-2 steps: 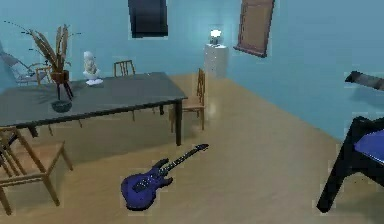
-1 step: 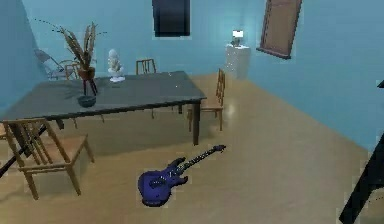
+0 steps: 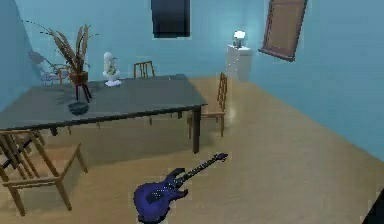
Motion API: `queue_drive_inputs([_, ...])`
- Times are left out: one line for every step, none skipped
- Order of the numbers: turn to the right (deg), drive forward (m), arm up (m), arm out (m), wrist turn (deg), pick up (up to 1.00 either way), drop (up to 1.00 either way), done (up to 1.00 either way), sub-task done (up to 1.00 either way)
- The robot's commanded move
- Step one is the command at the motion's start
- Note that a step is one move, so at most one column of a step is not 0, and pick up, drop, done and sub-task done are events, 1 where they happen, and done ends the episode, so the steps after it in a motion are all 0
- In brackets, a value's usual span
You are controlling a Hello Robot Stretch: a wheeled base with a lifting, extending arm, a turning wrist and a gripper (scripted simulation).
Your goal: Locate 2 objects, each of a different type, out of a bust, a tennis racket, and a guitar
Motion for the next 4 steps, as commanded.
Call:
queue_drive_inputs([-45.0, 0.00, 0.00, 0.00, 0.0, 0.00, 0.00, 0.00, 0.00])
queue_drive_inputs([-6.0, 0.00, 0.00, 0.00, 0.0, 0.00, 0.00, 0.00, 0.00])
queue_drive_inputs([-3.0, 0.00, 0.00, 0.00, 0.0, 0.00, 0.00, 0.00, 0.00])
queue_drive_inputs([0.0, 0.55, 0.00, 0.00, 0.0, 0.00, 0.00, 0.00, 0.00])
